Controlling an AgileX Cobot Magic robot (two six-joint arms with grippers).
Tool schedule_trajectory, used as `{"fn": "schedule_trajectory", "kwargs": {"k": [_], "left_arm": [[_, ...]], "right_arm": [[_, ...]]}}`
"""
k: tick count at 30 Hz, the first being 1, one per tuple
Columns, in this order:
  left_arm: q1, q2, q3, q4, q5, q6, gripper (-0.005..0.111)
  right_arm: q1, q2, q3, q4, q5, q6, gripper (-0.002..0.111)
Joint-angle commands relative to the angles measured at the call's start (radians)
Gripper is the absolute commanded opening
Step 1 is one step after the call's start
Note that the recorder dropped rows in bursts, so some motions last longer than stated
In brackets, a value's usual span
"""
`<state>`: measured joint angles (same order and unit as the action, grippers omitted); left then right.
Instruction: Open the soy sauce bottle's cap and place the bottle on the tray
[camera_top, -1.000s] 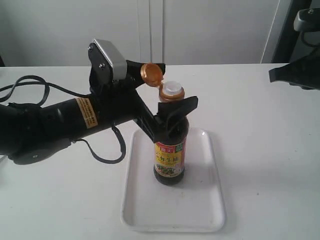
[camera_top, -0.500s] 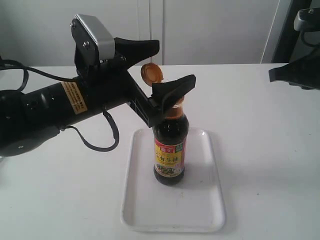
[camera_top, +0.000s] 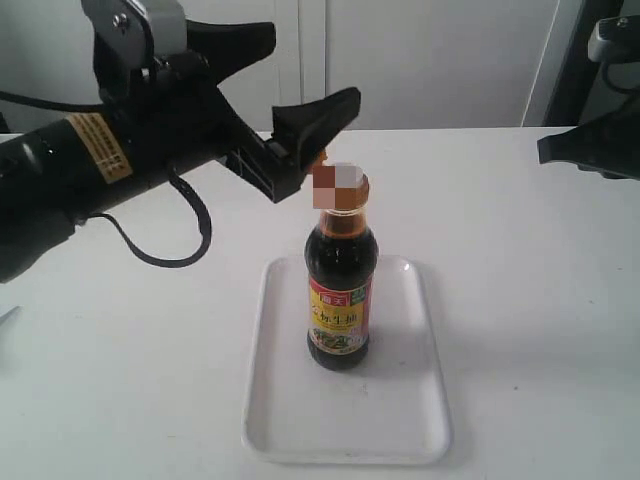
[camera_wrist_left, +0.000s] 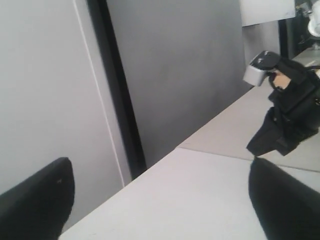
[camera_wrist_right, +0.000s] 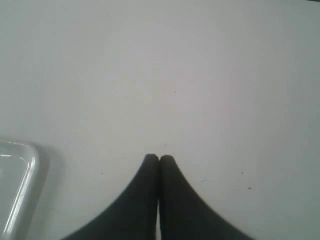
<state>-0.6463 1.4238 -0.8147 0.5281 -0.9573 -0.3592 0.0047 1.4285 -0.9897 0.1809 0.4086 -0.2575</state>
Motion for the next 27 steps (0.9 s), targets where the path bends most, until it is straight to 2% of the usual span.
{"fn": "schedule_trajectory", "kwargs": {"k": [1, 3, 7, 8, 12, 16, 27], "left_arm": [[-0.005, -0.051, -0.001, -0.087, 0.121, 0.072, 0.070], [-0.005, -0.067, -0.001, -0.157, 0.152, 0.107, 0.052], [-0.005, -0.105, -0.001, -0.288, 0.220, 0.237, 0.007], [-0.005, -0.111, -0.001, -0.313, 0.235, 0.278, 0.000], [0.000, -0.139, -0.001, -0.495, 0.332, 0.476, 0.000], [0.037, -0.167, -0.001, -0.638, 0.440, 0.630, 0.000], [0.266, -0.248, -0.037, -0.587, 0.766, 0.652, 0.000]], "right_arm": [[-0.005, -0.006, 0.004, 0.007, -0.014, -0.011, 0.000], [-0.005, -0.006, 0.004, 0.007, -0.014, -0.011, 0.000], [-0.005, -0.006, 0.004, 0.007, -0.014, -0.011, 0.000], [-0.005, -0.006, 0.004, 0.007, -0.014, -0.011, 0.000], [-0.005, -0.006, 0.004, 0.007, -0.014, -0.011, 0.000], [-0.005, -0.006, 0.004, 0.007, -0.014, -0.011, 0.000], [-0.005, -0.006, 0.004, 0.007, -0.014, -0.011, 0.000]]}}
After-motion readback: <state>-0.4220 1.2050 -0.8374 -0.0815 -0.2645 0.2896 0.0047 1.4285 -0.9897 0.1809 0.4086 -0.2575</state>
